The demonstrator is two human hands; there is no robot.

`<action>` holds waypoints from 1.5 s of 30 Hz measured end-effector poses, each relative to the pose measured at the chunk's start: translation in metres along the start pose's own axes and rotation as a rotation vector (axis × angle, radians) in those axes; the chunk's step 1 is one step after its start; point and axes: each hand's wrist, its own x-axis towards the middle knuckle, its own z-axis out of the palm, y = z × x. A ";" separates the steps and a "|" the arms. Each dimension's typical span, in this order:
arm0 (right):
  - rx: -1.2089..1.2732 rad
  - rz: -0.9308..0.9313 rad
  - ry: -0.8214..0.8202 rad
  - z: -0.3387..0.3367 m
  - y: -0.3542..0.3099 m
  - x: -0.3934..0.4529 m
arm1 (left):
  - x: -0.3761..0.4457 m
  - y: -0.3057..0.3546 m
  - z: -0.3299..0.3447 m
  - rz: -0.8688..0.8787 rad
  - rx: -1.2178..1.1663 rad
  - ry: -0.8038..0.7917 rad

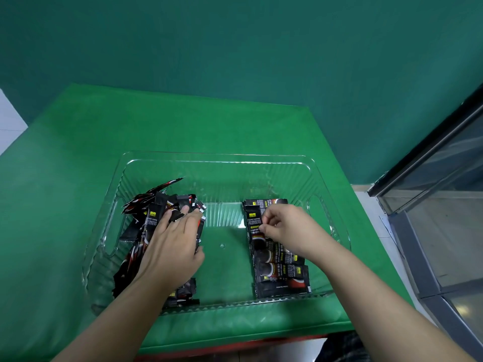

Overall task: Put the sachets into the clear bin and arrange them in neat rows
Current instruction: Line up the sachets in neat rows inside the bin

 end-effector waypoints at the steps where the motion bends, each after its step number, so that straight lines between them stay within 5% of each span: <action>1: -0.037 -0.008 0.034 -0.001 0.002 0.000 | 0.000 0.000 0.000 0.002 -0.002 0.002; 24: -0.148 -0.067 0.031 -0.017 0.003 -0.007 | 0.000 -0.001 0.001 0.005 0.005 -0.006; 32: -0.564 0.019 -0.247 0.001 0.017 -0.006 | 0.000 0.000 -0.001 0.013 0.013 0.004; 37: -0.605 -0.059 -0.034 0.014 0.027 -0.010 | 0.000 -0.001 0.001 0.012 0.006 0.004; 45: -0.502 -0.100 0.030 0.032 0.038 -0.036 | 0.000 -0.001 0.003 0.010 -0.008 0.002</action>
